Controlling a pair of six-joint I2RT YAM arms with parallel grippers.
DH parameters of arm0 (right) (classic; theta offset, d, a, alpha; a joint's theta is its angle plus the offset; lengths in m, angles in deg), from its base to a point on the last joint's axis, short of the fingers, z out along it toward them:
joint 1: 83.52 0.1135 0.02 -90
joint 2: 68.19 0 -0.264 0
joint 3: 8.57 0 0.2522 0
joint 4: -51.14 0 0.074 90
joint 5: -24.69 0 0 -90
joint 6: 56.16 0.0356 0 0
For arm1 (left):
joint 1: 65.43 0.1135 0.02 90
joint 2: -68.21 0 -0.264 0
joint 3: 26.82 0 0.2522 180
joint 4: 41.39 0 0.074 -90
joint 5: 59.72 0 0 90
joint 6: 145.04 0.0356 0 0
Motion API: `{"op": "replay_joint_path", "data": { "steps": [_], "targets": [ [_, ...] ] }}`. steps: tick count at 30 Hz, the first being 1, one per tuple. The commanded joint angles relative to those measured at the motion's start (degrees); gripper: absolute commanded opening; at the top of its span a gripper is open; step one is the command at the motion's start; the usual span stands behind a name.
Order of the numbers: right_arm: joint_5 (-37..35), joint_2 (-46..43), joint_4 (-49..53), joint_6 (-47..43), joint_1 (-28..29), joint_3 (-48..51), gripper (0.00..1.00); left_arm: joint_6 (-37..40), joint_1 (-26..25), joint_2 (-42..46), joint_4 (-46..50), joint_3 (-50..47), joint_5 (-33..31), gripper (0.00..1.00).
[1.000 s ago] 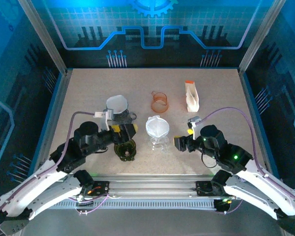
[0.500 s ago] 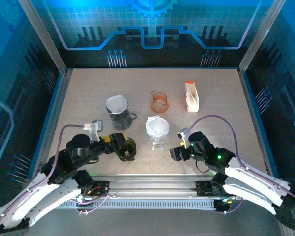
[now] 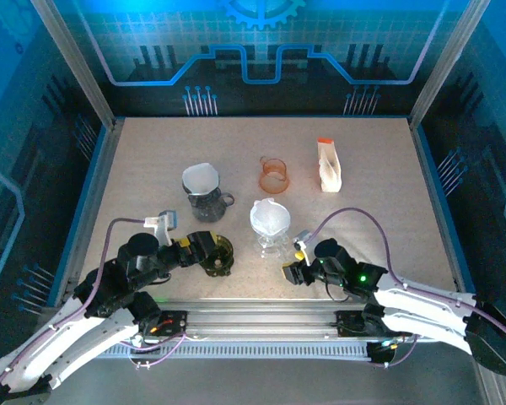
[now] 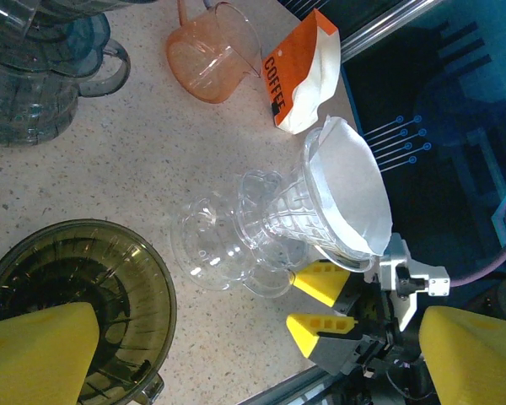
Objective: Place the coffee filter in the dripper
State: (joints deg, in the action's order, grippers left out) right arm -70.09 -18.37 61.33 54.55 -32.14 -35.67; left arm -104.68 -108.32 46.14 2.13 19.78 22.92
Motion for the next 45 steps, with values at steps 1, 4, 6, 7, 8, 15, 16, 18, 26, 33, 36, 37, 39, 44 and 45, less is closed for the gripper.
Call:
{"op": "replay_joint_path", "data": {
  "steps": [1,4,6,7,8,15,16,18,26,33,36,37,39,44,45],
  "targets": [
    [-1.73,1.88,-5.95,-1.40,0.68,0.69,0.60,-0.71,0.33,0.59,0.65,-0.50,-1.35,0.99],
    [-1.17,5.70,-8.47,-2.42,0.50,0.06,0.60,-0.80,0.29,0.62,0.61,-0.75,-1.35,0.99],
    [-0.82,8.36,-10.29,-2.67,0.23,-0.34,0.60,-0.90,0.30,0.60,0.56,-0.76,-1.30,0.99],
    [-0.53,9.43,-11.27,-2.70,0.00,-0.55,0.59,-0.94,0.28,0.62,0.61,-0.76,-1.16,0.99],
    [-0.14,10.32,-11.57,-2.69,-0.15,-0.61,0.59,-0.85,0.35,0.59,0.72,-0.68,-1.13,0.99],
    [0.10,14.46,-16.75,-2.87,-0.83,-1.24,0.55,-0.74,0.32,0.70,1.17,-0.67,-1.00,0.99],
    [-0.20,14.71,-17.10,-2.74,-0.88,-1.16,0.54,-0.72,0.30,0.70,1.18,-0.67,-0.99,0.99],
    [-0.88,15.03,-17.74,-2.61,-0.90,-1.01,0.53,-0.63,0.33,0.70,1.14,-0.67,-1.07,0.99],
    [-1.61,15.74,-20.07,-1.44,-1.33,-0.25,0.45,-0.45,0.34,0.69,1.01,-0.91,-1.00,0.99],
    [-2.02,15.98,-23.70,0.37,-1.28,2.17,0.43,-0.50,0.31,1.00,1.18,-1.02,-1.04,0.99],
    [-2.18,16.74,-24.75,1.03,-1.31,2.70,0.42,-0.45,0.29,1.06,1.09,-1.07,-0.91,0.99],
    [-2.35,17.07,-24.74,1.40,-1.28,2.87,0.43,-0.47,0.34,0.99,1.14,-1.11,-0.81,0.99],
    [-2.72,17.73,-25.29,2.34,-1.04,3.38,0.45,-0.37,0.31,0.99,1.02,-1.04,-0.89,0.99],
    [-3.81,18.44,-27.88,4.17,-0.43,5.01,0.45,-0.13,0.30,1.01,0.59,-0.94,-0.91,0.99],
    [-4.02,18.60,-28.84,4.40,-0.27,5.37,0.45,-0.10,0.29,0.93,0.55,-0.94,-0.98,0.99]
  ]
}}
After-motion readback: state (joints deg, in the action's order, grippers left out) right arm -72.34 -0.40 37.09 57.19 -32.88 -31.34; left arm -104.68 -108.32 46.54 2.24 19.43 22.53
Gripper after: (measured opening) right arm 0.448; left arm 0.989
